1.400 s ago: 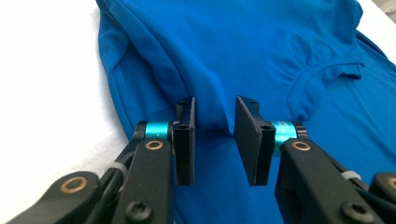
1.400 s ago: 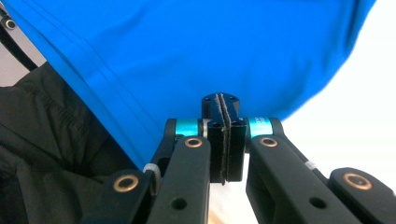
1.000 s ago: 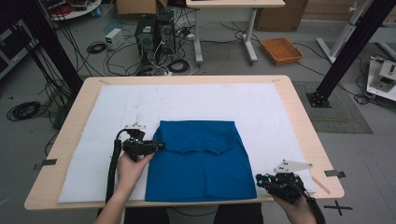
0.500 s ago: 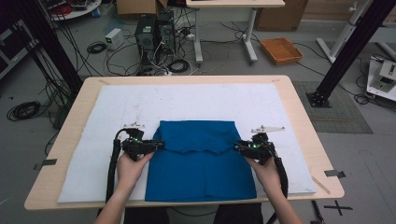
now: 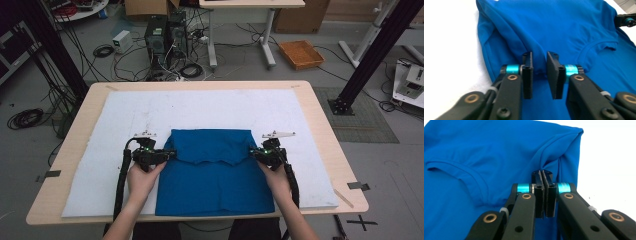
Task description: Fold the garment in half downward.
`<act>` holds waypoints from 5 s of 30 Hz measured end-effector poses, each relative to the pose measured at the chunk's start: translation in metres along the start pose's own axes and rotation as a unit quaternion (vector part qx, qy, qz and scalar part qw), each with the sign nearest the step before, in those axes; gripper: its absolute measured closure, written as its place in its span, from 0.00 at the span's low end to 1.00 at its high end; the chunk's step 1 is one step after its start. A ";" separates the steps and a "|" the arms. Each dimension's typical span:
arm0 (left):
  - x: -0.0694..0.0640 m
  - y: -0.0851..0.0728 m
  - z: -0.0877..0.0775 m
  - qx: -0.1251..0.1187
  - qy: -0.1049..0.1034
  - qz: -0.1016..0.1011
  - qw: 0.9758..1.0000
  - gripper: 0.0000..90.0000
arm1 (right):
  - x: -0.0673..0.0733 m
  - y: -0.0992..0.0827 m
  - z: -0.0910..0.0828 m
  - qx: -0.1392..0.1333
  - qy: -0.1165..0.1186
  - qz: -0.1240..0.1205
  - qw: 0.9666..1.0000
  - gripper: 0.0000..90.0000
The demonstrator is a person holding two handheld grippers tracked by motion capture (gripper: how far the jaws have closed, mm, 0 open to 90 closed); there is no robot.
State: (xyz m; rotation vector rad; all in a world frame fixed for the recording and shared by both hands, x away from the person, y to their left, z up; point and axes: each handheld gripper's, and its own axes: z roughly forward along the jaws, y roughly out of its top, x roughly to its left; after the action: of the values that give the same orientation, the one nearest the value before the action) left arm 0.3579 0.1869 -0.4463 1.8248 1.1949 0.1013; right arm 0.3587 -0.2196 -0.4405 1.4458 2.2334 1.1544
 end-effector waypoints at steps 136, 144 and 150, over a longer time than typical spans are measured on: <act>-0.004 -0.005 -0.002 0.006 0.131 0.087 0.988 0.92 | -0.025 -0.010 -0.009 -0.004 -0.045 0.004 0.999 0.94; 0.007 0.004 0.002 -0.011 0.119 0.078 0.990 0.96 | -0.034 0.003 -0.007 -0.024 -0.039 -0.012 0.999 0.94; 0.018 0.024 0.014 -0.017 0.123 0.071 0.990 0.96 | -0.046 0.023 0.008 -0.022 -0.046 -0.001 0.999 0.94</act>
State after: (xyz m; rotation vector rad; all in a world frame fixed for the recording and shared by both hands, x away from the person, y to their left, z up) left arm 0.3907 0.1896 -0.4443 1.9055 1.2200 0.4370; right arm 0.4008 -0.2505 -0.4386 1.4487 2.1344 1.1048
